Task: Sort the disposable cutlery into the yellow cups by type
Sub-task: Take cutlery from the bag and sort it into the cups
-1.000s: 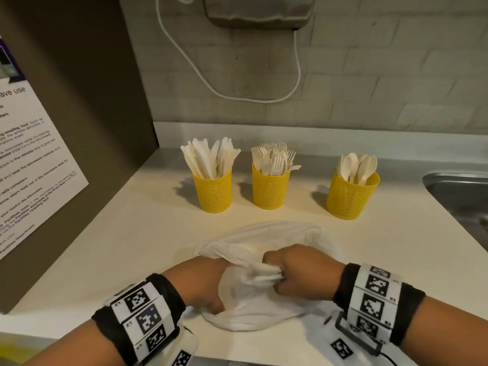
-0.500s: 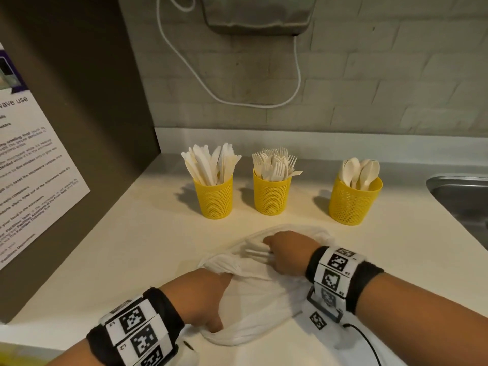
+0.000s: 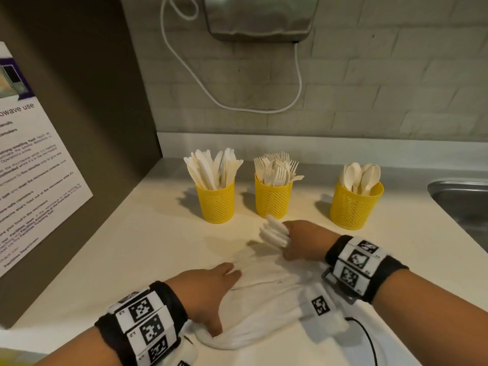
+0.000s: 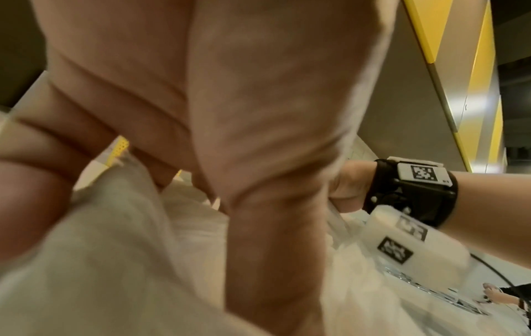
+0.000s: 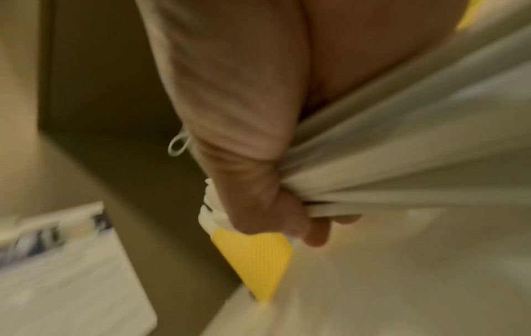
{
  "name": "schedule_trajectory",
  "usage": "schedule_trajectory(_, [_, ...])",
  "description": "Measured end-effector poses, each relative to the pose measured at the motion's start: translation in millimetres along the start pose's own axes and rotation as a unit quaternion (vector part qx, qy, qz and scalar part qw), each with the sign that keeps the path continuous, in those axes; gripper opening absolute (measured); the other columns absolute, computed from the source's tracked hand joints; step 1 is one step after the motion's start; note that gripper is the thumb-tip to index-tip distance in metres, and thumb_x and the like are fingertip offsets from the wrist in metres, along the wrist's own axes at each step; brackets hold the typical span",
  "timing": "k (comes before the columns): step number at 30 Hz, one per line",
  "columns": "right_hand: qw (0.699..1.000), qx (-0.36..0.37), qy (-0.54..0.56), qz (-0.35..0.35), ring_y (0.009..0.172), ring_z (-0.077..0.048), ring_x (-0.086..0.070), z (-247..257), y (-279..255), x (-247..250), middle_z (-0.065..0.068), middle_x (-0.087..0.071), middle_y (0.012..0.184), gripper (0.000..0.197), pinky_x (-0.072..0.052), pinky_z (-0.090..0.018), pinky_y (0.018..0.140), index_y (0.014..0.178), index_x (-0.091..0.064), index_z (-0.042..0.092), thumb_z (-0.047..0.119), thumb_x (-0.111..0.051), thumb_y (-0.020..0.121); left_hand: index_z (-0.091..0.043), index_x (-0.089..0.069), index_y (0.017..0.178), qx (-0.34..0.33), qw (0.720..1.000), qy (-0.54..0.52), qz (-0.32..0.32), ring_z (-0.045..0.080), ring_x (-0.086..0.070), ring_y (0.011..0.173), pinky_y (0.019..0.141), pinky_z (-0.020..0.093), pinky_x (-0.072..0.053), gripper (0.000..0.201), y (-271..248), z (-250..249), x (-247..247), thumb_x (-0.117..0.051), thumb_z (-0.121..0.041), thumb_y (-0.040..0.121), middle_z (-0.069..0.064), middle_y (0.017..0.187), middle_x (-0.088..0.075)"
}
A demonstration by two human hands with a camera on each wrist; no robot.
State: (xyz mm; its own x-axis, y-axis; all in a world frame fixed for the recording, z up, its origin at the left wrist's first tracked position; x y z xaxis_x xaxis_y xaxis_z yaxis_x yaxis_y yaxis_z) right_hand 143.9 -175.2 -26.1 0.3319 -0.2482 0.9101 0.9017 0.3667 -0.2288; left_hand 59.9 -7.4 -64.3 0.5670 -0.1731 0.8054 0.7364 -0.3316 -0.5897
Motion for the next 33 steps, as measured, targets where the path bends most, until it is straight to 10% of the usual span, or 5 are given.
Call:
schedule_trajectory(3, [0.966, -0.008, 0.234, -0.112, 0.081, -0.018, -0.056, -22.2, -9.1, 36.2, 0.0, -0.062, 0.089, 0.033, -0.044, -0.025, 0.068, 0.101, -0.056, 0.014, 0.018, -0.072, 0.072, -0.023, 0.002, 0.149, 0.013, 1.0, 0.024, 0.013, 0.028, -0.039, 0.131, 0.1, 0.037, -0.043, 0.109, 4.4, 0.2, 2.9, -0.075, -0.033, 0.072, -0.002, 0.159, 0.01])
schedule_trajectory(9, [0.705, 0.074, 0.643, -0.29, 0.075, -0.02, -0.061, -24.0, -33.3, 61.5, -0.008, -0.061, 0.075, 0.014, -0.052, -0.032, 0.07, 0.081, -0.064, 0.004, 0.004, -0.069, 0.068, -0.016, -0.01, 0.148, 0.039, 0.999, 0.031, -0.015, 0.031, -0.041, 0.129, 0.1, 0.041, -0.043, 0.105, 19.7, -1.6, 15.7, -0.075, -0.04, 0.07, 0.006, 0.157, -0.006])
schedule_trajectory(19, [0.873, 0.002, 0.479, -0.093, 0.084, -0.021, -0.065, 5.2, -10.4, -33.6, -0.002, -0.068, 0.081, 0.023, -0.054, -0.038, 0.083, 0.087, -0.066, 0.016, 0.016, -0.073, 0.065, -0.018, -0.029, 0.141, 0.04, 0.998, -0.031, -0.039, 0.029, -0.052, 0.114, 0.094, 0.044, -0.048, 0.096, 28.0, -1.3, 26.6, -0.078, -0.046, 0.063, 0.004, 0.134, -0.037])
schedule_trajectory(26, [0.813, 0.027, 0.574, -0.094, 0.06, -0.018, -0.06, 13.8, -13.7, 15.7, -0.008, -0.056, 0.068, 0.012, -0.052, -0.036, 0.063, 0.088, -0.056, 0.003, -0.005, -0.06, 0.081, -0.029, -0.03, 0.143, -0.023, 0.986, -0.1, -0.132, 0.011, -0.047, 0.12, 0.096, 0.02, -0.041, 0.071, -4.7, 7.1, 72.7, -0.065, -0.034, 0.082, -0.01, 0.146, -0.036])
schedule_trajectory(33, [0.853, 0.05, 0.517, -0.048, 0.051, -0.018, -0.055, 24.1, -21.6, 21.8, -0.007, -0.056, 0.061, 0.011, -0.048, -0.032, 0.054, 0.086, -0.058, 0.005, 0.003, -0.066, 0.079, -0.048, -0.05, 0.111, -0.151, 0.815, -0.425, -0.364, 0.007, -0.058, 0.091, 0.08, 0.024, -0.05, 0.043, -50.4, 1.0, 166.2, -0.057, -0.012, 0.089, -0.013, 0.11, -0.058])
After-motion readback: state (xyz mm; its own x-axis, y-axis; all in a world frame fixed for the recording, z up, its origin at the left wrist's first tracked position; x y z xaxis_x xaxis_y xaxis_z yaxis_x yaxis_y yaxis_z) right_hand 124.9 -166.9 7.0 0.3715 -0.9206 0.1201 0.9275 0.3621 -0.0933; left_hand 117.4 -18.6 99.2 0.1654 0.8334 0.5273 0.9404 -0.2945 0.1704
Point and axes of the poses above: each hand's wrist, its own y-axis towards the middle knuckle, its own x-axis out of the back of the hand, z = x × y, the point moved 6 cm from there along y, towards the middle knuckle
